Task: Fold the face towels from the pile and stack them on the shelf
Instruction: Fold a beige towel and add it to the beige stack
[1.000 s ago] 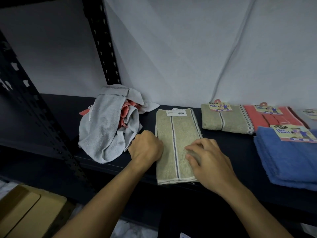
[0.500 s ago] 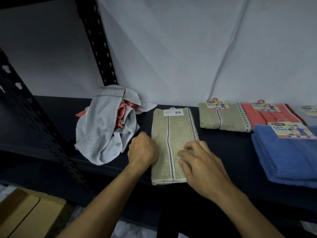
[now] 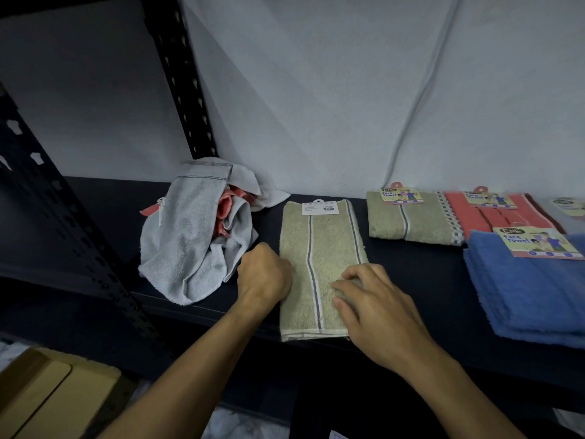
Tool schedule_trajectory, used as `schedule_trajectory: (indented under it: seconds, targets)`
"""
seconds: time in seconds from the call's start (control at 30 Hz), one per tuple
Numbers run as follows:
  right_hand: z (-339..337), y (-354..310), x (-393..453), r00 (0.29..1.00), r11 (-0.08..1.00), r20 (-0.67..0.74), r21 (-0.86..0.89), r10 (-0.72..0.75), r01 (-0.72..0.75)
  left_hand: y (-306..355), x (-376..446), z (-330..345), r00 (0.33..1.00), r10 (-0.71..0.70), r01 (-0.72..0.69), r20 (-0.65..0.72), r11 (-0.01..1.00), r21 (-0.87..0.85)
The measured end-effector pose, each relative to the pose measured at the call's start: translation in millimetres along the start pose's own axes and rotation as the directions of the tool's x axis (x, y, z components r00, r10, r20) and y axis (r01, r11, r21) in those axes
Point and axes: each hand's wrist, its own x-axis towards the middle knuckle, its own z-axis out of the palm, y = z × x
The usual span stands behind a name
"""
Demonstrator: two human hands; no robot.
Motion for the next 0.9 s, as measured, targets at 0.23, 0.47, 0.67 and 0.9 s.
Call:
schedule_trajectory:
  seconds: [0.23,0.47,0.67,0.9]
  targets:
    - [-3,-1,0,0.999,0.999,0.035,0.04,-0.004,0.002,1,1,-5,1.0,0.016,-0.017,0.017,0.999,0.034]
    - [-22,24,-14,0.986,0.97,-0.13,0.233,0.102,-0.069,5,-17,-25,0.981,0.147,-0.137,-0.124,0.987,0.085]
    - [-26,32,-28,0.994,0.978,-0.093,0.202,0.061,-0.041,4,-36,-16,0.855,0.509,-0.518,0.097,0.849,0.103]
    - [-26,41,-38,0.984,0.984,0.162,0.175,-0.068,0.039,-13,-35,3,0.785,0.433,-0.551,0.442,0.815,0.18]
